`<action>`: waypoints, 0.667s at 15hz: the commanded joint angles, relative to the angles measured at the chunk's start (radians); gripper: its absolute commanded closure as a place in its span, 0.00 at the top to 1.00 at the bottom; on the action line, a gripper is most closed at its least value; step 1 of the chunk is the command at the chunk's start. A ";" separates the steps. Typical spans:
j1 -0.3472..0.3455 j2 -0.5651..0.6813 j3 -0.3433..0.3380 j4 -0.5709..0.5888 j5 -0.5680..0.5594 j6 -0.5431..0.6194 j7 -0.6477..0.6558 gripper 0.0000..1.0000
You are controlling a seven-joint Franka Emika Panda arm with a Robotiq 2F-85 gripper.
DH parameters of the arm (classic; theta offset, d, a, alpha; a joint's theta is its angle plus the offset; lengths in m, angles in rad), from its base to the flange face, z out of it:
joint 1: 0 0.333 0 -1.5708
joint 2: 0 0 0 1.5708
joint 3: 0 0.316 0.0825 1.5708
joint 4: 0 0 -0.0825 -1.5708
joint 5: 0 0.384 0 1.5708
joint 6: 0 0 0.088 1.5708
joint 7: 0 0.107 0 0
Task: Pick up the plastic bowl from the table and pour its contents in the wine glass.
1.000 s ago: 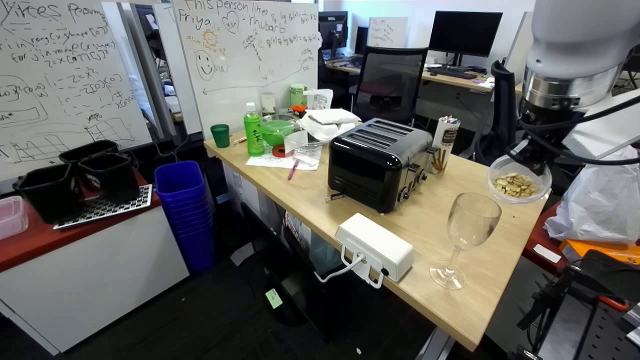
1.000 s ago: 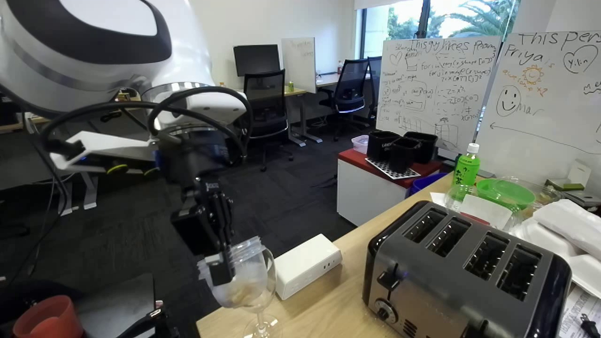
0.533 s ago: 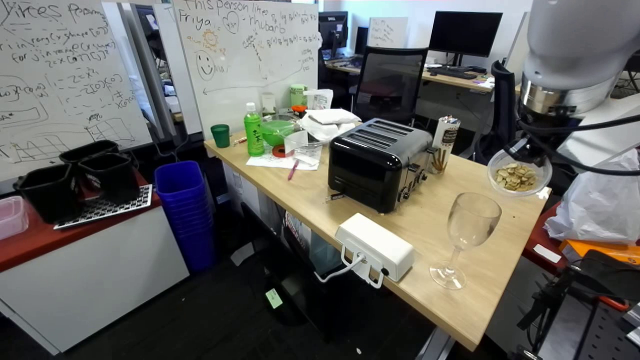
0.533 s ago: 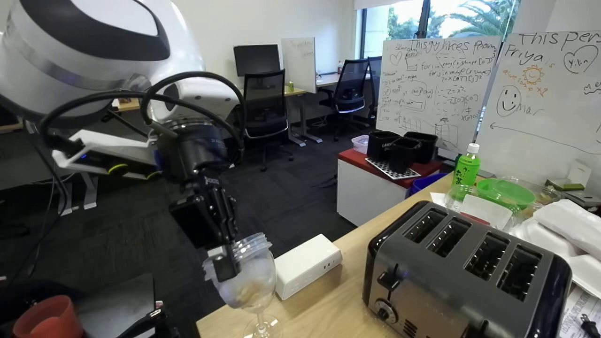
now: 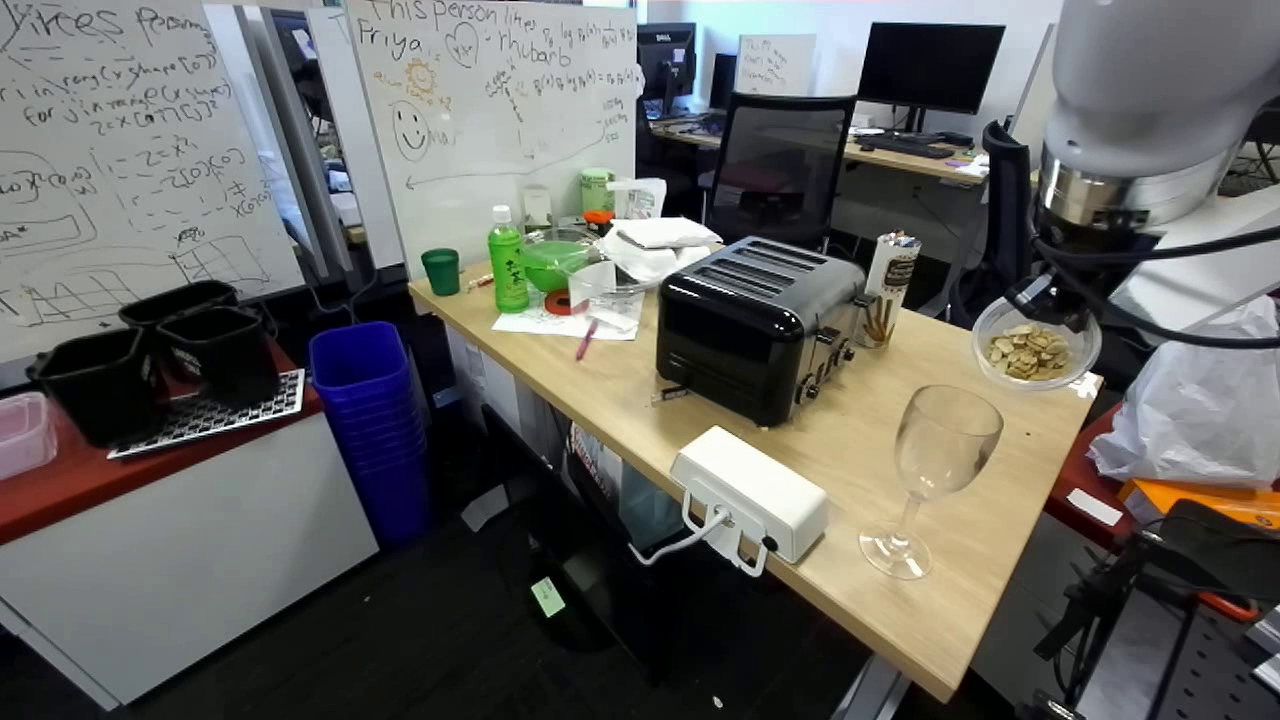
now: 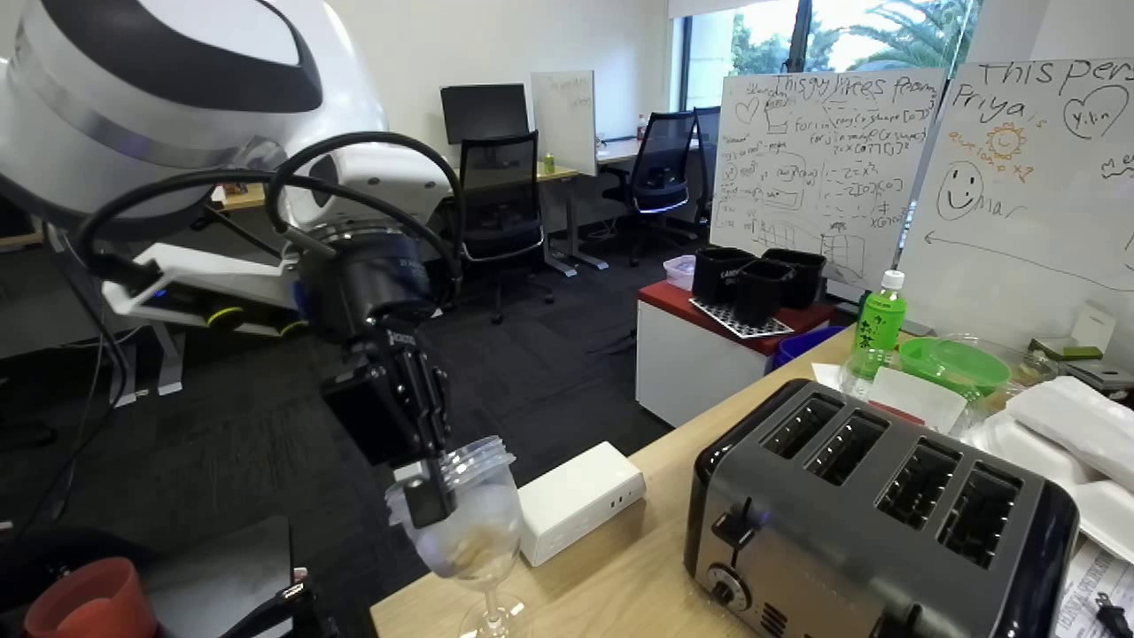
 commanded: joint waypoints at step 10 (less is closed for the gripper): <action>0.051 0.026 0.005 0.016 -0.021 -0.041 -0.002 0.03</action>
